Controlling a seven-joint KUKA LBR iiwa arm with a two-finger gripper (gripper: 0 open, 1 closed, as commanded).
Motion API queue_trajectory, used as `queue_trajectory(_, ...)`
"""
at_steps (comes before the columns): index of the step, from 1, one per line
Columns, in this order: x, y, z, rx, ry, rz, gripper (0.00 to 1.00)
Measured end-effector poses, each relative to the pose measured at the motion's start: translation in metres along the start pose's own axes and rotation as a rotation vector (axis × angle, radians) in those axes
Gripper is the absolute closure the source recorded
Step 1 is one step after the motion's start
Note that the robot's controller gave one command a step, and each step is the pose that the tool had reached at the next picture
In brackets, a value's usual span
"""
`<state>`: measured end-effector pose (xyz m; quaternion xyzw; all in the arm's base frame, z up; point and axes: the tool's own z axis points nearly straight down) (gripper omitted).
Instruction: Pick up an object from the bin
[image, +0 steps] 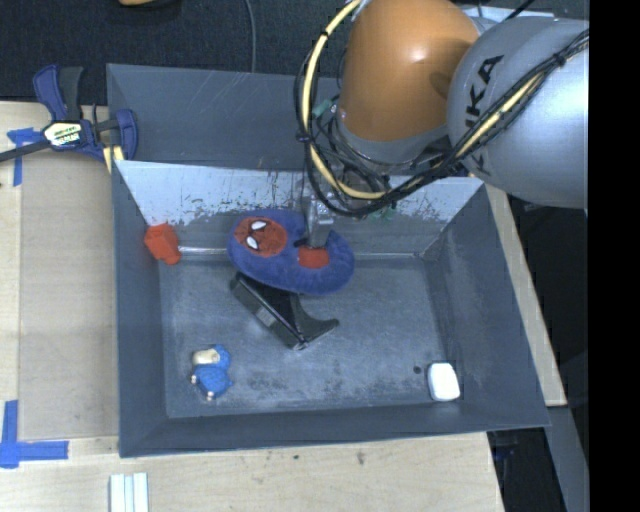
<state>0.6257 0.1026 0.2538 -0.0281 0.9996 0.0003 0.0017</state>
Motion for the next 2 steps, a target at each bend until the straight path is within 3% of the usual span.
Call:
queue_trajectory(1,0.045,0.002,0.104,0.001,0.010,-0.054,1.00)
queue_trajectory(2,0.035,0.045,0.028,-0.003,-0.008,-0.031,1.00)
